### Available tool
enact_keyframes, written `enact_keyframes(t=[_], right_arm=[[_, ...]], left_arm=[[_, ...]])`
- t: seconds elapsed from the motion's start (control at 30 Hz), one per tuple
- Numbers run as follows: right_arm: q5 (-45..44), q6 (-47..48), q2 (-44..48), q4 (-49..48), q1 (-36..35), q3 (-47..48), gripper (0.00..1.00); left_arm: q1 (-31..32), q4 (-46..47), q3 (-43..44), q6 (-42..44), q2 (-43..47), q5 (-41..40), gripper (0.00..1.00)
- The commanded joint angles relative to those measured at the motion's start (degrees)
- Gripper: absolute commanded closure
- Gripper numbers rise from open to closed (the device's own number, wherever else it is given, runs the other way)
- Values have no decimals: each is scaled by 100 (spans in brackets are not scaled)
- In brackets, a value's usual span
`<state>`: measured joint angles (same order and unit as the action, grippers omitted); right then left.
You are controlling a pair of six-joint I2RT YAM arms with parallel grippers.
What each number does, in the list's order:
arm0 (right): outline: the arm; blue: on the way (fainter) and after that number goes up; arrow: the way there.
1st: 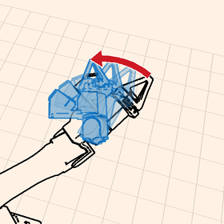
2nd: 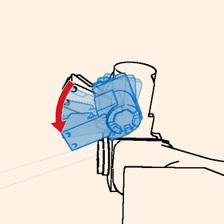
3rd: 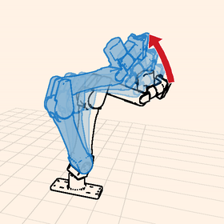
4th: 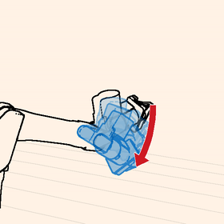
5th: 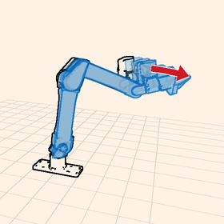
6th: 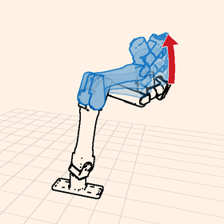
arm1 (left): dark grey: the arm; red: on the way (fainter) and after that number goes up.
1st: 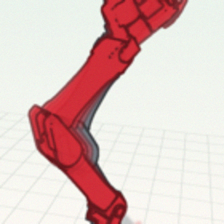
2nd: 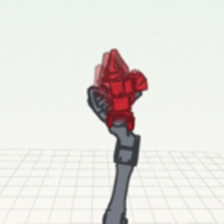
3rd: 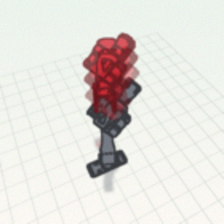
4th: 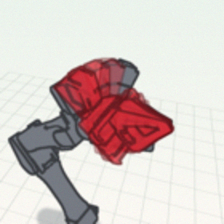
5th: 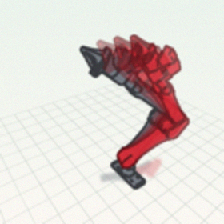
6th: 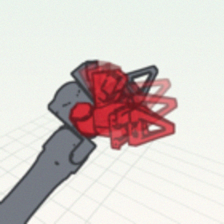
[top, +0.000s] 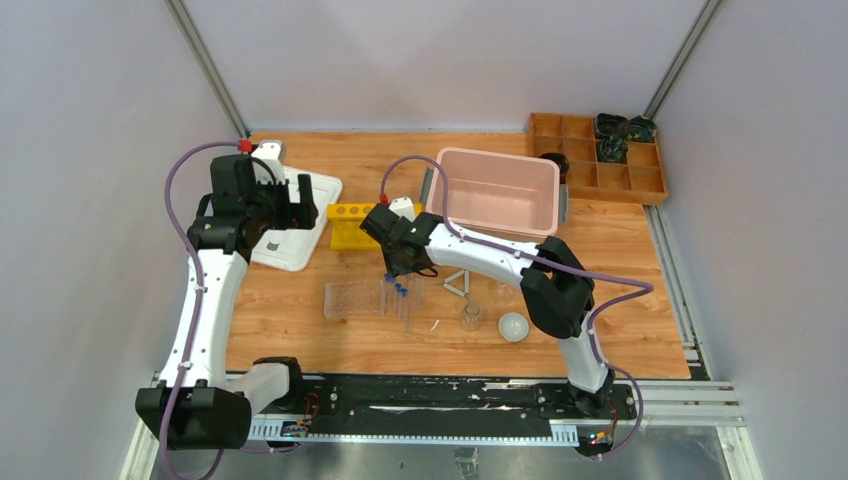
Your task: Organize the chemistry lab equipment
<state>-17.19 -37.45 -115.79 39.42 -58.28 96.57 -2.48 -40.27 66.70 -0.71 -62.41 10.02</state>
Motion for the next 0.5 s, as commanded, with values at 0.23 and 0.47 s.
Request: enact_keyframes(t=[0.23, 0.47], right_arm=[[-290, -366, -534, -243, 169, 108, 51], [-229, -389, -647, -458, 314, -5, 55]], left_arm=[[-32, -128, 88, 29, 233, 149, 0], [-28, -130, 54, 28, 269, 217, 0]])
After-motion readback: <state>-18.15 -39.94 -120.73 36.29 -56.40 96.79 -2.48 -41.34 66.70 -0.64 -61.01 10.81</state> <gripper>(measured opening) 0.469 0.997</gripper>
